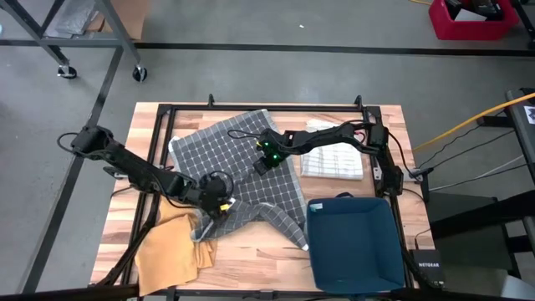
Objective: Fold towel
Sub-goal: Fold the gray towel
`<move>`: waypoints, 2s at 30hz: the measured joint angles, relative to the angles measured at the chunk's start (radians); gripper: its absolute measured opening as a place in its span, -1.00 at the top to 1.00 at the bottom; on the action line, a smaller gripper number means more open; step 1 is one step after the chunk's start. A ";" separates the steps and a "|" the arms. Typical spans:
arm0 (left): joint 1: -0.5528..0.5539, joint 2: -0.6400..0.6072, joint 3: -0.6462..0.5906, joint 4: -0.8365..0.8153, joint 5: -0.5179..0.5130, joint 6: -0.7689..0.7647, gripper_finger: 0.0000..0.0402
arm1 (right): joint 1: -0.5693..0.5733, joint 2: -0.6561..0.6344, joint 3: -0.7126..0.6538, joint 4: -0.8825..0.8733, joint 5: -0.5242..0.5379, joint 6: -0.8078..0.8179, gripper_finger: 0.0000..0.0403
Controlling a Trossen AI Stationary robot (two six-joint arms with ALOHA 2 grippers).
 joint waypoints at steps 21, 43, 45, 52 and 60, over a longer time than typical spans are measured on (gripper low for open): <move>-0.097 0.004 0.000 0.062 0.010 0.078 0.25 | 0.000 0.000 0.000 0.000 0.004 0.000 0.84; -0.096 0.078 0.013 0.166 0.004 0.215 0.25 | 0.000 0.000 0.000 0.000 0.008 -0.001 0.84; -0.097 0.078 0.013 0.176 0.013 0.170 0.25 | 0.000 0.000 0.000 0.000 0.008 -0.001 0.84; -0.087 0.078 0.054 0.216 0.042 0.166 0.25 | 0.000 0.000 0.000 0.000 0.008 -0.003 0.84; -0.088 0.084 0.328 -0.270 -0.096 0.275 0.25 | 0.000 0.000 0.000 0.000 0.007 -0.022 0.84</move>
